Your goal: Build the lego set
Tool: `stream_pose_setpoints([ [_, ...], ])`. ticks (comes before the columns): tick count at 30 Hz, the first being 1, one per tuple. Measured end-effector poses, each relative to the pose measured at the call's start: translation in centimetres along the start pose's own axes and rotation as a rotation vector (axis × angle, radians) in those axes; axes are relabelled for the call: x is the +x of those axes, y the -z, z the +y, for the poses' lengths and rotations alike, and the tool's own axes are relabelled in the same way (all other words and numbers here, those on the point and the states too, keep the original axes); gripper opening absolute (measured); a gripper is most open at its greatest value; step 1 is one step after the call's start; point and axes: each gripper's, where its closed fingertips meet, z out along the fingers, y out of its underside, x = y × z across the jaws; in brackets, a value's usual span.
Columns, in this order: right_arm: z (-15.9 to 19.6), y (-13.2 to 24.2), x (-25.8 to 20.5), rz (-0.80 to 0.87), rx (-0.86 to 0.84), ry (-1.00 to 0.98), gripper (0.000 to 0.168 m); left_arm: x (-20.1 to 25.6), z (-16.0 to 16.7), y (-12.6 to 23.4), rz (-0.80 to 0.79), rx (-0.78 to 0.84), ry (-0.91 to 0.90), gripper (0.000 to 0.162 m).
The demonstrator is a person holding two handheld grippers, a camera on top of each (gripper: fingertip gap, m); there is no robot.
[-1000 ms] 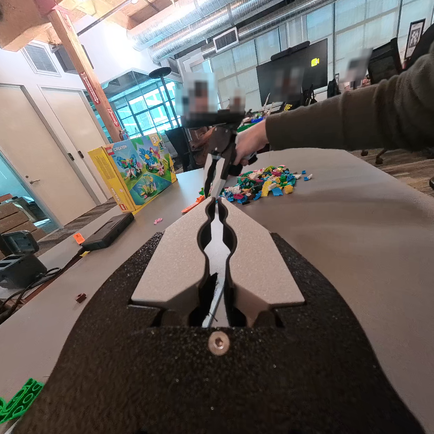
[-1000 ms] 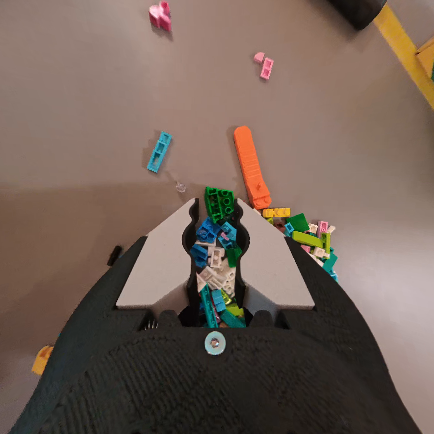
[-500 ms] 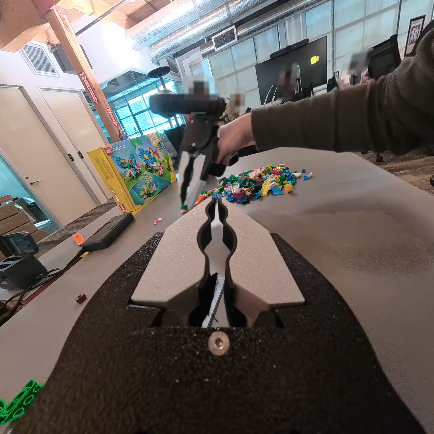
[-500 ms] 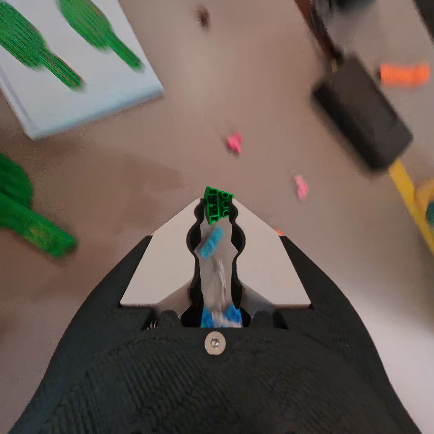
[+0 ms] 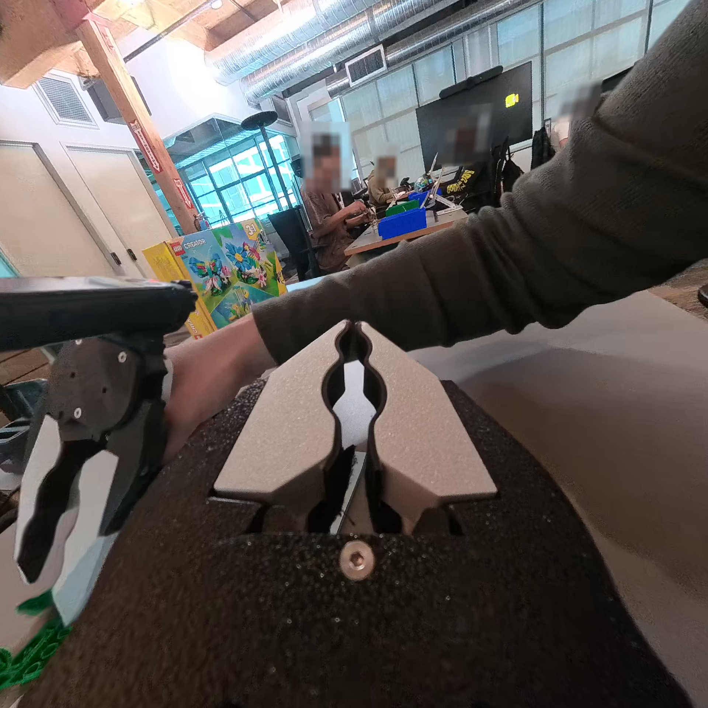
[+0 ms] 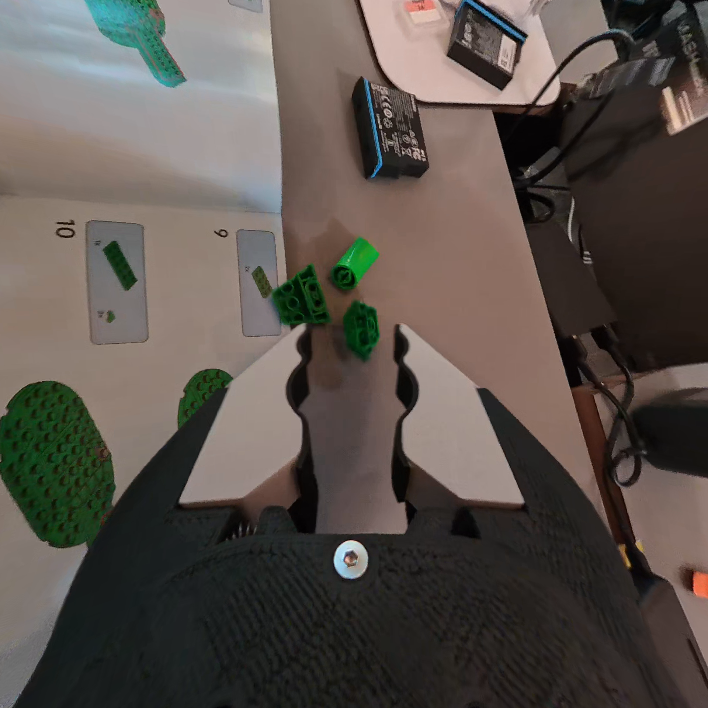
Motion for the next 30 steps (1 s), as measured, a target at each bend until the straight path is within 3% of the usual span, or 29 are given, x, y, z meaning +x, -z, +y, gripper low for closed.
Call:
stream_pose_setpoints([
  [1,0.2,0.2,0.2,0.018,-0.002,-0.008,0.052,0.0,0.0,0.0,0.0,0.0,0.001,0.0],
  [3,0.0,1.6,0.0,0.032,0.037,-0.041,0.05,0.0,0.0,0.0,0.0,-0.001,-0.003,0.0],
  [8,1.0,4.6,-5.2,-0.186,0.053,-0.077,0.016,1.3,-0.5,-0.1,0.005,0.006,-0.106,0.005],
  [10,1.8,4.5,-6.7,-0.198,0.013,-0.039,0.016,2.4,-0.8,-0.1,0.024,0.013,-0.163,0.007],
  [13,1.7,4.4,-8.4,-0.209,0.015,-0.003,0.0,4.0,-1.6,0.1,0.081,0.058,-0.206,0.009],
  [21,0.8,5.4,-12.7,-0.336,0.063,-0.025,0.006,5.7,-3.4,1.1,0.138,0.166,-0.249,0.011],
  [24,0.6,7.1,-10.7,-0.195,0.111,-0.062,0.017,5.1,-4.6,1.9,0.103,0.228,-0.241,0.01],
  [26,0.4,10.8,-8.6,-0.071,0.218,-0.164,0.021,3.6,-5.5,2.7,0.033,0.266,-0.235,0.009],
  [30,4.4,18.7,-6.4,0.243,0.206,-0.237,0.029,-1.2,-5.4,4.5,-0.15,0.236,-0.173,0.009],
])
